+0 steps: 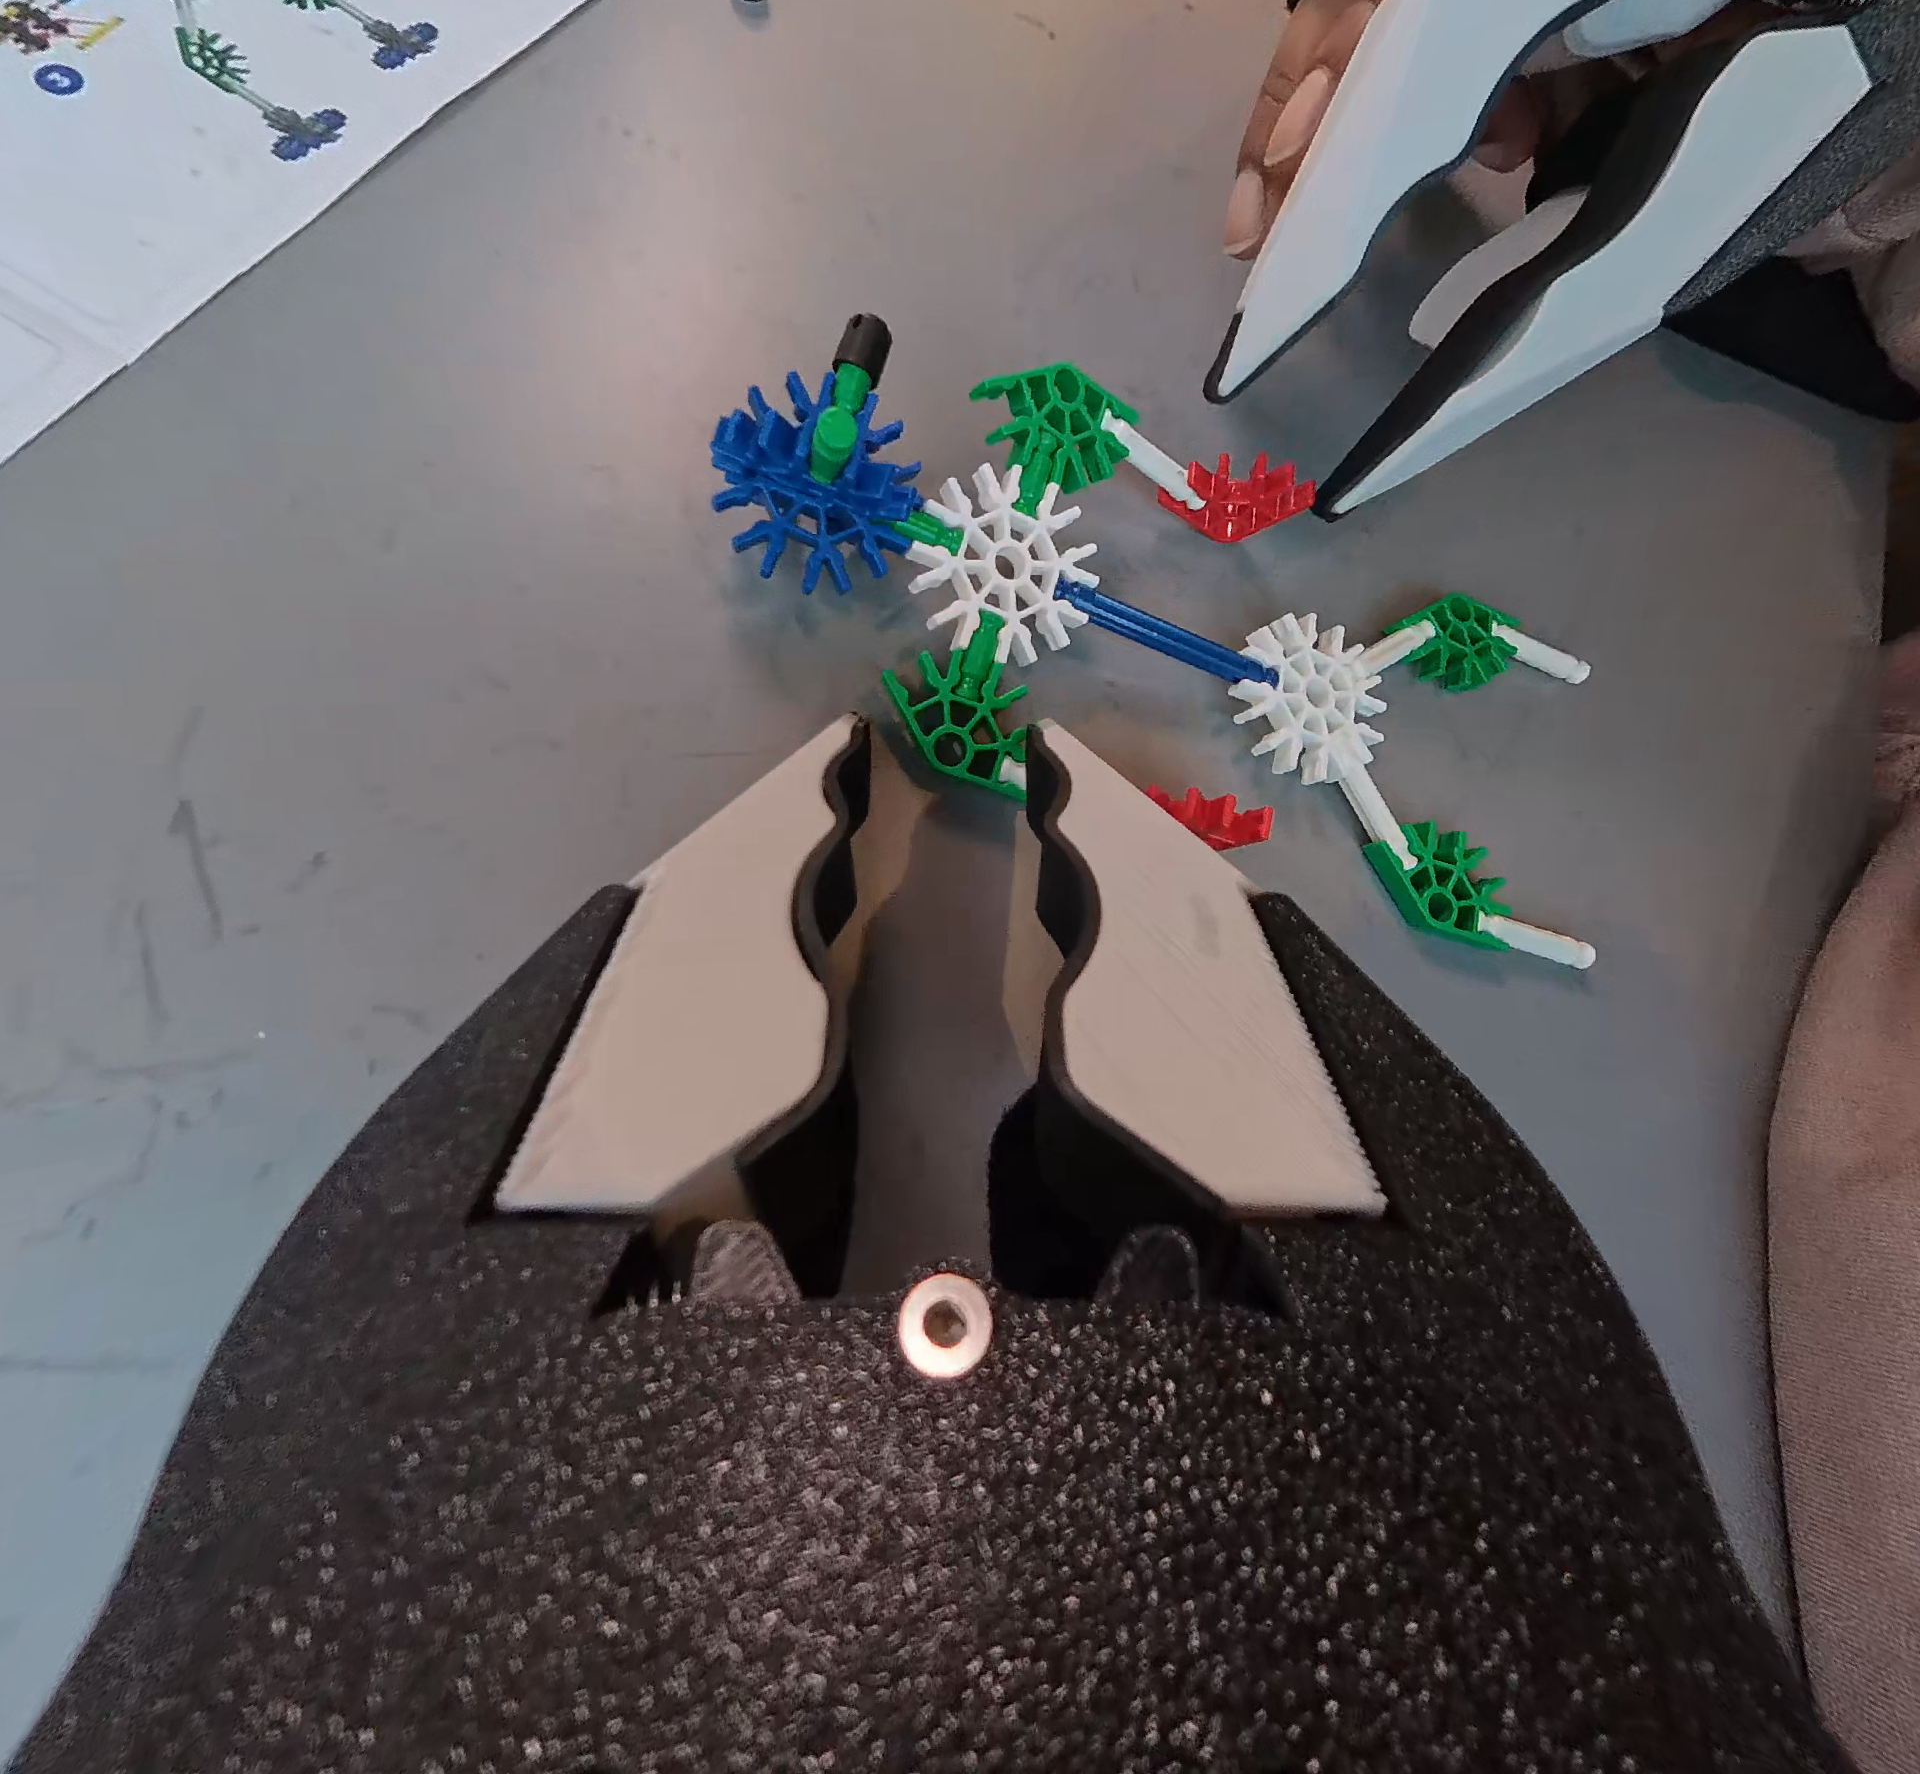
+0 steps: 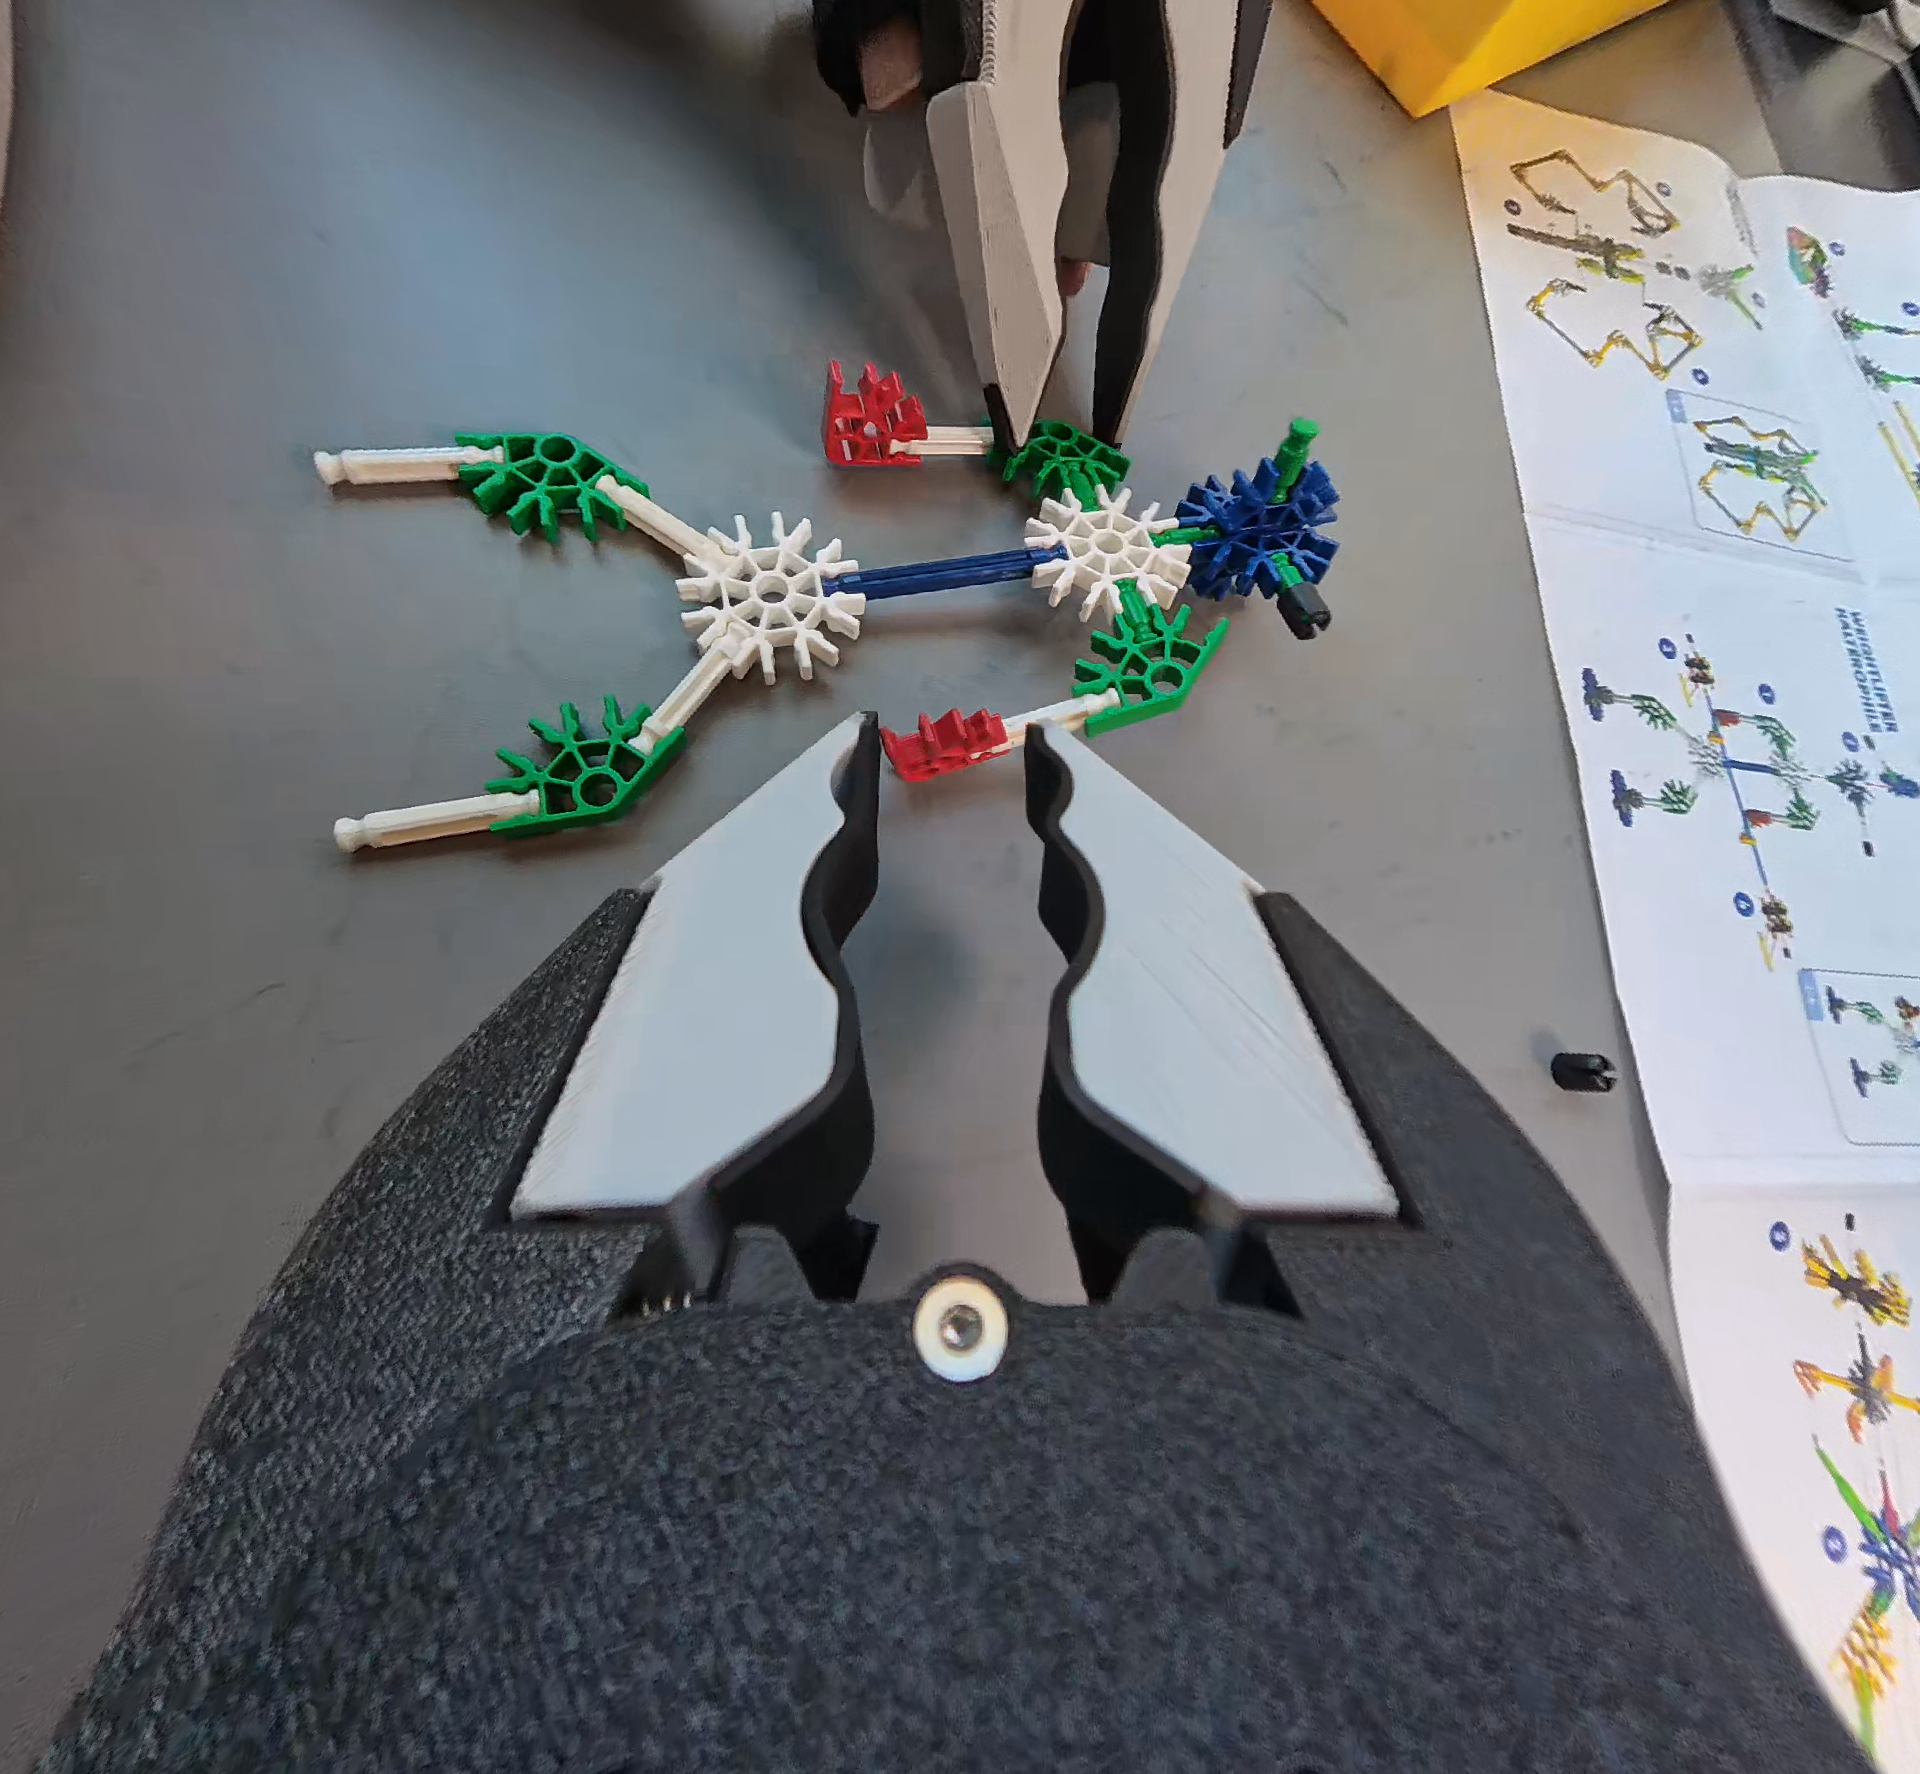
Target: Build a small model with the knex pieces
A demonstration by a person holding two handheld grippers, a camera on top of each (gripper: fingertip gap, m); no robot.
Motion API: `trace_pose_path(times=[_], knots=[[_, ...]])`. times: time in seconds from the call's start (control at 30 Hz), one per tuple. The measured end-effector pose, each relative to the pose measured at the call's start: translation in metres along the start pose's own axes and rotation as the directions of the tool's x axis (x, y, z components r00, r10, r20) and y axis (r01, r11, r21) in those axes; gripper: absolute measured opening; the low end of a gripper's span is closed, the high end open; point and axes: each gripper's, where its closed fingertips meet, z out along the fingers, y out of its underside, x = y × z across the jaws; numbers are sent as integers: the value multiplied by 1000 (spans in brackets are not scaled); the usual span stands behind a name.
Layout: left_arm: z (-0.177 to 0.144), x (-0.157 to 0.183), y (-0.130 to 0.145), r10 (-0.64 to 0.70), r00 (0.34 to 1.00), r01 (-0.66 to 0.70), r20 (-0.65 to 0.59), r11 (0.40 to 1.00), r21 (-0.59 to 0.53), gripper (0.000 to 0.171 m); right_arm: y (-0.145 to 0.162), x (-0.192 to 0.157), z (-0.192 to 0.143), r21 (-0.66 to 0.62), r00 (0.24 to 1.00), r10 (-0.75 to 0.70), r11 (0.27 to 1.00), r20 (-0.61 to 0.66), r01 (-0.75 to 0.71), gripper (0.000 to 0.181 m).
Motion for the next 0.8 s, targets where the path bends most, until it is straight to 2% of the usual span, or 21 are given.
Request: trace_pose_path(times=[0.07, 0.23, 0.37, 0.43, 0.53, 0.67, 0.8], knots=[[1, 0, -3, 7, 1000, -7, 2, 1000, 13, 21, 2, 1, 1, -13, 1000, 5, 1000, -4, -5, 21], [0, -4, -7, 3, 1000, -4, 19, 999, 44, 17, 5, 0, 5, -17, 999, 38, 999, 3, -38, 20], [-7, -9, -16, -10, 999, 6, 35, 995, 104, 0, 3, 0, 7, -4, 998, 64, 998, 11, -64, 19], [-8, -7, -19, -22, 1000, 20, 17, 992, 125, 0, 2, 1, 8, -2, 997, 77, 997, 11, -77, 19], [-8, -14, -19, -13, 999, 7, 52, 992, 125, 1, 6, 7, 8, -20, 994, 106, 994, -19, -106, 15], [-10, -22, -17, -35, 996, 25, 77, 992, 126, 20, 11, 14, 8, -29, 990, 139, 990, -39, -140, 12], [-8, -19, -15, -30, 997, 23, 65, 994, 110, 26, 15, 18, 8, -47, 986, 156, 986, -60, -159, 14]])
